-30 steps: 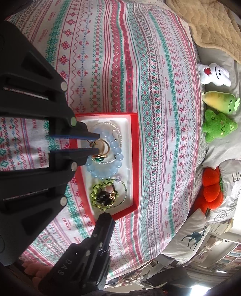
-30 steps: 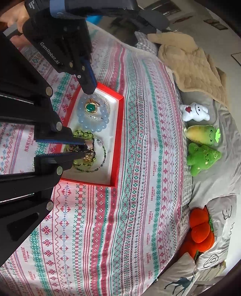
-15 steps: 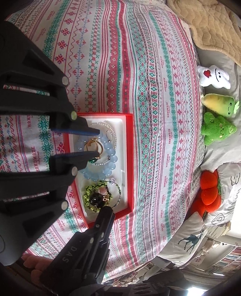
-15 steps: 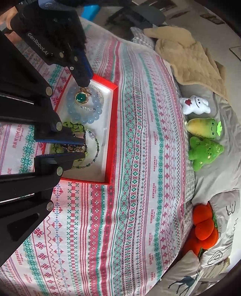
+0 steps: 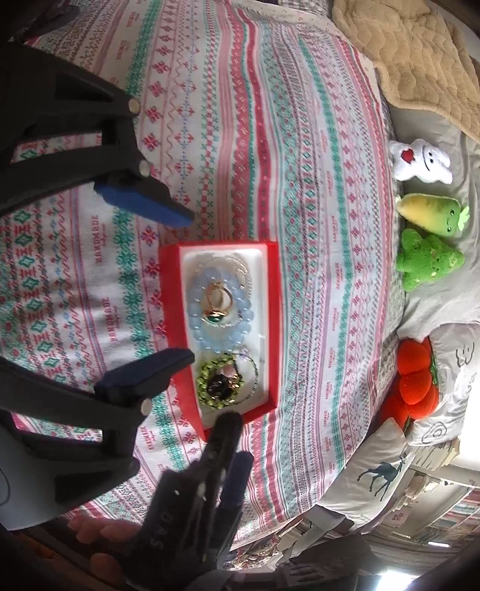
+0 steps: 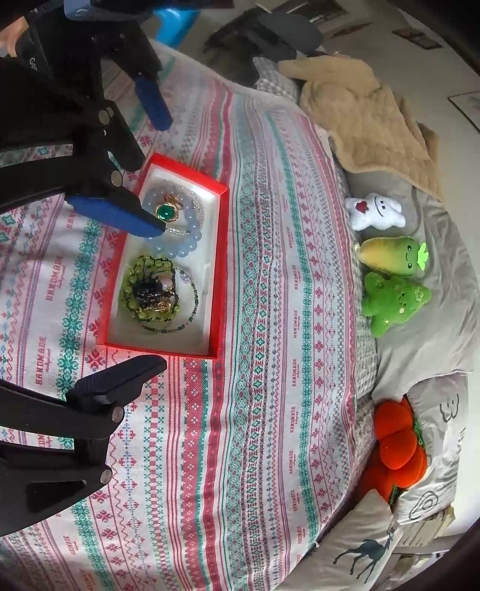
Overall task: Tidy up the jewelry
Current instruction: 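Withdraw both tools from the red box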
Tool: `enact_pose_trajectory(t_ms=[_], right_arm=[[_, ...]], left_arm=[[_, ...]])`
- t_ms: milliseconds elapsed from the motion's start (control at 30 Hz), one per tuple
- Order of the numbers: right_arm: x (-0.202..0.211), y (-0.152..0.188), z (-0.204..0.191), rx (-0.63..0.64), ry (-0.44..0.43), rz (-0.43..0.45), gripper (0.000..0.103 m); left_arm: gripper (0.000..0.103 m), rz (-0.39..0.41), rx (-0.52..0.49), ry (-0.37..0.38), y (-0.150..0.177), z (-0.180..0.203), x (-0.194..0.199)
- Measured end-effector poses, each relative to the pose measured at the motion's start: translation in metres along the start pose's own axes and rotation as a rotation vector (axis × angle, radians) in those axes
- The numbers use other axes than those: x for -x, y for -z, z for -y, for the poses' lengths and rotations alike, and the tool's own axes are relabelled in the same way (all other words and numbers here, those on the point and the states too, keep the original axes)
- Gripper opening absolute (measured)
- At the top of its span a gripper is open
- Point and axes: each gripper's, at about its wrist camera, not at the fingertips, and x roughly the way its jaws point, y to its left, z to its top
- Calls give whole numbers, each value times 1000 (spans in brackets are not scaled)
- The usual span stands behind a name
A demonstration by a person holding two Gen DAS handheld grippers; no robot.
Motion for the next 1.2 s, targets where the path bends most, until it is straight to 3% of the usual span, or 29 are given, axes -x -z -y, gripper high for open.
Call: enact_pose_trajectory(t_ms=[233, 367, 533, 667, 900, 1200], right_arm=[[14, 20, 3, 5, 35, -40, 70], [20, 35, 6, 10, 53, -83, 72], [30, 52, 4, 35, 79, -102, 84], [32, 69, -1, 51, 87, -139, 89], [30, 84, -9, 112, 130, -161, 91], [22, 80, 6, 33, 151, -174, 91]], left_arm=[[85, -68, 48, -45, 19, -8, 8], [91, -90, 40, -119, 32, -6, 13], [101, -105, 31, -158, 46, -5, 18], [102, -123, 23, -190, 54, -6, 19], [102, -125, 24, -179, 60, -1, 19], [102, -124, 22, -174, 58, 8, 14]])
